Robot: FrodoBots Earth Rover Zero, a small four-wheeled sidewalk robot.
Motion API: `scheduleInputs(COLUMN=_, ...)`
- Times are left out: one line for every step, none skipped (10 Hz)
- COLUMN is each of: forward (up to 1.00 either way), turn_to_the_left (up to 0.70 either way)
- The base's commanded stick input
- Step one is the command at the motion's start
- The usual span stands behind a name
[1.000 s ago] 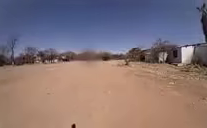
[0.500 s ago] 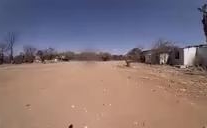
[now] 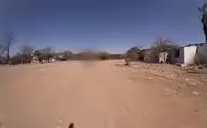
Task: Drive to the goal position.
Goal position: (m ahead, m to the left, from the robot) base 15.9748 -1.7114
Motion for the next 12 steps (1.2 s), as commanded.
scheduleInputs(forward=1.0, turn_to_the_left=0.13)
scheduleInputs(forward=1.0, turn_to_the_left=0.01)
scheduleInputs(forward=1.0, turn_to_the_left=0.0)
scheduleInputs(forward=1.0, turn_to_the_left=0.0)
scheduleInputs(forward=1.0, turn_to_the_left=0.0)
scheduleInputs(forward=1.0, turn_to_the_left=0.0)
scheduleInputs(forward=1.0, turn_to_the_left=0.0)
scheduleInputs(forward=1.0, turn_to_the_left=0.0)
scheduleInputs(forward=1.0, turn_to_the_left=0.0)
scheduleInputs(forward=1.0, turn_to_the_left=0.0)
scheduleInputs(forward=1.0, turn_to_the_left=0.0)
scheduleInputs(forward=1.0, turn_to_the_left=0.0)
